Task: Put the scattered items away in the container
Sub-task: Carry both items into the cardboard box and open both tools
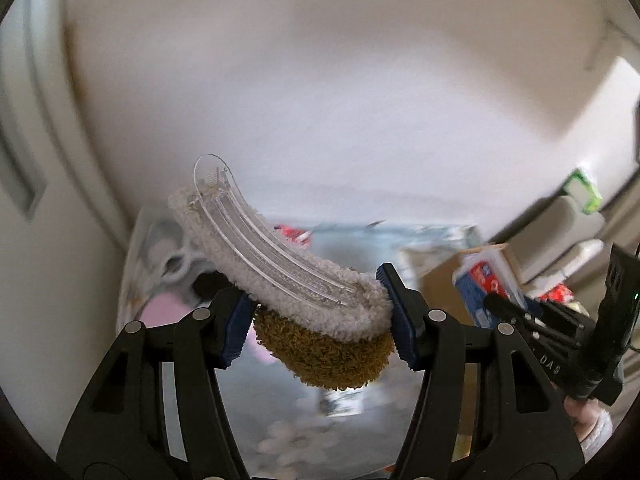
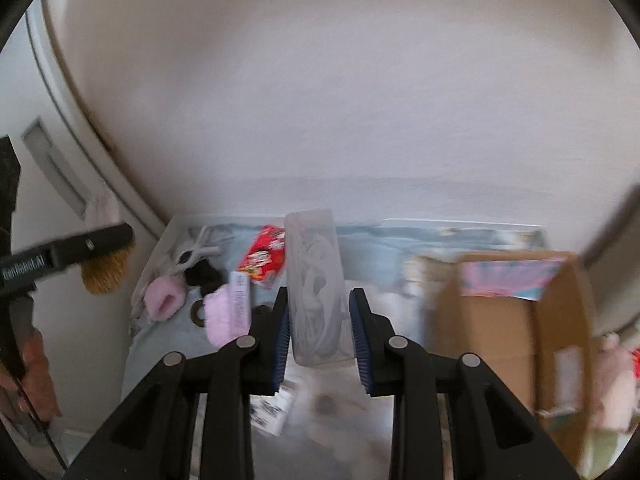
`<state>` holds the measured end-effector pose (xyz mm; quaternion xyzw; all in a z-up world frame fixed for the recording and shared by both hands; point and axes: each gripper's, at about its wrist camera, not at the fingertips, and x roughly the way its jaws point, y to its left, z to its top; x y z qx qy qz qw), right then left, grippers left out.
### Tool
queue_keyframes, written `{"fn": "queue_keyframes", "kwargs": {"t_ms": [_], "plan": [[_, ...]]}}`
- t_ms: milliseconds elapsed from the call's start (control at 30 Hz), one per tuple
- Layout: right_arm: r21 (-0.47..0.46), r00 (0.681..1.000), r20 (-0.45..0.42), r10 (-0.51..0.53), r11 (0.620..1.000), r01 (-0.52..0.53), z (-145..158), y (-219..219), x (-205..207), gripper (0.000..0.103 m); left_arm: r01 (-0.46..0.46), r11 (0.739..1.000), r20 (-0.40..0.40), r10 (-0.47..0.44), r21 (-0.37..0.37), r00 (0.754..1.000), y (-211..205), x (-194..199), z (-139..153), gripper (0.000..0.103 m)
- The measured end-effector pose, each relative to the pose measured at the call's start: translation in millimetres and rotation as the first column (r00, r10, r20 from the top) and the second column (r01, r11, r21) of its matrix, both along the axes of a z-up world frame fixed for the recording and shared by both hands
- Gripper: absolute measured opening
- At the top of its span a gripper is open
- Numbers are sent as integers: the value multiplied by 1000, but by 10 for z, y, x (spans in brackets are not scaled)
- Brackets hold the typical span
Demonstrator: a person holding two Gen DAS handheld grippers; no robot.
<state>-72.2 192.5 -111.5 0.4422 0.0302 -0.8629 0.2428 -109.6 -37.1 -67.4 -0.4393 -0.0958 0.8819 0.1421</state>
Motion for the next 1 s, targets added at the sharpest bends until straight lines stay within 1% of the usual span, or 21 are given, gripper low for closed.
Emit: {"fn": "queue_keyframes", "kwargs": {"t_ms": [67, 167, 233, 300, 400, 533, 667, 800, 833, 900, 1000], "plan": [[6, 999, -24, -46, 999, 46, 153, 277, 110, 24, 52, 999, -33, -52, 8, 998, 236, -5, 157, 56], [31, 992, -57, -116, 993, 118, 268, 667, 265, 24, 148, 989, -64, -146, 20, 987, 686, -25, 294, 56], [51, 985, -58, -161, 985, 164, 268, 898, 332, 24, 223, 974, -60, -221, 32, 973, 1066, -51, 292, 56], [57, 978, -36, -206, 976, 208, 168, 1139, 376, 24, 295, 954, -40, -293, 49, 955, 1436, -60, 240, 56], [93, 968, 1, -252, 963, 251, -27, 1399, 437, 24, 380, 923, 1, -381, 50, 925, 2015, -56, 43, 56], [80, 957, 81, -279, 959, 273, -288, 1668, 508, 24, 449, 894, 87, -446, -12, 891, 2680, -43, -425, 56], [90, 941, 163, -297, 954, 285, -607, 1831, 516, 24, 496, 864, 170, -477, -88, 862, 3125, -66, -846, 56], [117, 930, 212, -302, 952, 283, -874, 1919, 449, 24, 525, 838, 209, -492, -147, 845, 3353, -79, -1095, 56], [121, 928, 218, -301, 952, 281, -909, 1928, 443, 24, 528, 835, 215, -493, -155, 843, 3333, -71, -1145, 56], [126, 927, 228, -296, 954, 274, -968, 1940, 416, 24, 531, 832, 226, -493, -162, 840, 3374, -78, -1201, 56], [144, 935, 221, -277, 958, 250, -997, 1920, 377, 23, 529, 832, 240, -486, -166, 840, 3399, -126, -1285, 56]]}}
